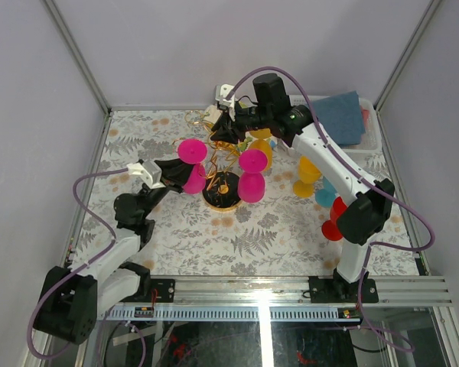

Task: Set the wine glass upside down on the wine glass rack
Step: Adjust the wine rack at the center of the board.

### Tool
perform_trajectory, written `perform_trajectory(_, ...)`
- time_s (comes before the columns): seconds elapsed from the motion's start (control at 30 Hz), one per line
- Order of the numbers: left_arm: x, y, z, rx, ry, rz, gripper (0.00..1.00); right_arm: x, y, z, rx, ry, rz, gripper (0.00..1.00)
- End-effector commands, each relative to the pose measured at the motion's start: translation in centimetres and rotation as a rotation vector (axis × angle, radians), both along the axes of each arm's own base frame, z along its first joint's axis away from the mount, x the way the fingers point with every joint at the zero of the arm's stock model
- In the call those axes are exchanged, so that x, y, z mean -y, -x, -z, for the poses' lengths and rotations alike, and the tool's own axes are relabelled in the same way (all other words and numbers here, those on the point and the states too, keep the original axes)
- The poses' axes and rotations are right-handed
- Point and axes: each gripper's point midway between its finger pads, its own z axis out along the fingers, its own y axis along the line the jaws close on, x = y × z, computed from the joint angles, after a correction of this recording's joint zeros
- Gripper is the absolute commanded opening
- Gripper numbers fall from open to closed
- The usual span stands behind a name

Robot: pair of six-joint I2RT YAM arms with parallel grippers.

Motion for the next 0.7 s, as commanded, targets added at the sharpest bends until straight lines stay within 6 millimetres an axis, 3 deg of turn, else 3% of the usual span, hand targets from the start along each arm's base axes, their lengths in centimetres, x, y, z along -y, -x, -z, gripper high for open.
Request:
perform_trajectory(0.0,2.5,0.6,-0.1,0.000,-0.092,0.079,0.00,0.6,0.8,1.9,-0.056,0.057,-0.009,0.00)
perform_trajectory(0.67,5.3,0.4,3.2,-0.186,-0.234,0.042,0.00,0.8,0.8,1.9,-0.048,0.060,-0.003,0.00)
